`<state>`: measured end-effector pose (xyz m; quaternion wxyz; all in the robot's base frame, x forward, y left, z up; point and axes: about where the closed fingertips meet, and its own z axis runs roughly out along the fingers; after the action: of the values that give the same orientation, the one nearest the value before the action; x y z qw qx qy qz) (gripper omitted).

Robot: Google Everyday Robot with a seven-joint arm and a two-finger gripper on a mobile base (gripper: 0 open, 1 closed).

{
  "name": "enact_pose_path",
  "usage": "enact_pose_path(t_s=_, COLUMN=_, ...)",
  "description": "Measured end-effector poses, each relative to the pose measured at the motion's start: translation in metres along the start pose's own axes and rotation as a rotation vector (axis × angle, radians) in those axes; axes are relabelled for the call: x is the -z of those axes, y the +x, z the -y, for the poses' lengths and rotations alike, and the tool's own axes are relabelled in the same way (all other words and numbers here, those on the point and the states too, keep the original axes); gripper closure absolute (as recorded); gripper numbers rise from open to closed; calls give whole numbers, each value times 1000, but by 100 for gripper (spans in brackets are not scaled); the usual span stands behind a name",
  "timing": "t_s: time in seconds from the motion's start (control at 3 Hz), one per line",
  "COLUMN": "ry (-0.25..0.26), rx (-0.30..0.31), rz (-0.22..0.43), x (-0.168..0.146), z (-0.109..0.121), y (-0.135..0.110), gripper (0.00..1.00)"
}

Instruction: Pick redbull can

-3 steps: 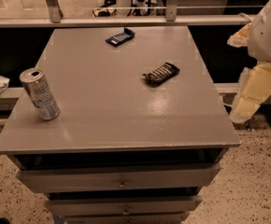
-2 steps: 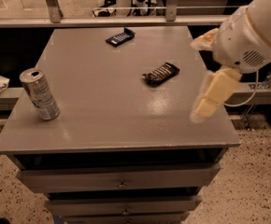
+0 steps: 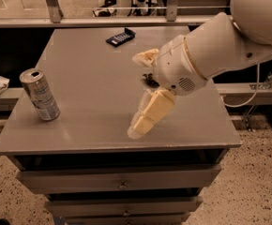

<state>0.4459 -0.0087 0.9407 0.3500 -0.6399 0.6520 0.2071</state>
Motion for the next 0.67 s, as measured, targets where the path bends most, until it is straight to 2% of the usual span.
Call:
enact_pose_path(t_s=0.33, ry=2, rx=1, rz=5, x=1, z=1, y=-2, gripper=0)
enact_pose_path(t_s=0.67, ry=4, rx=3, rz=113, x=-32, z=19, y=-27, gripper=0)
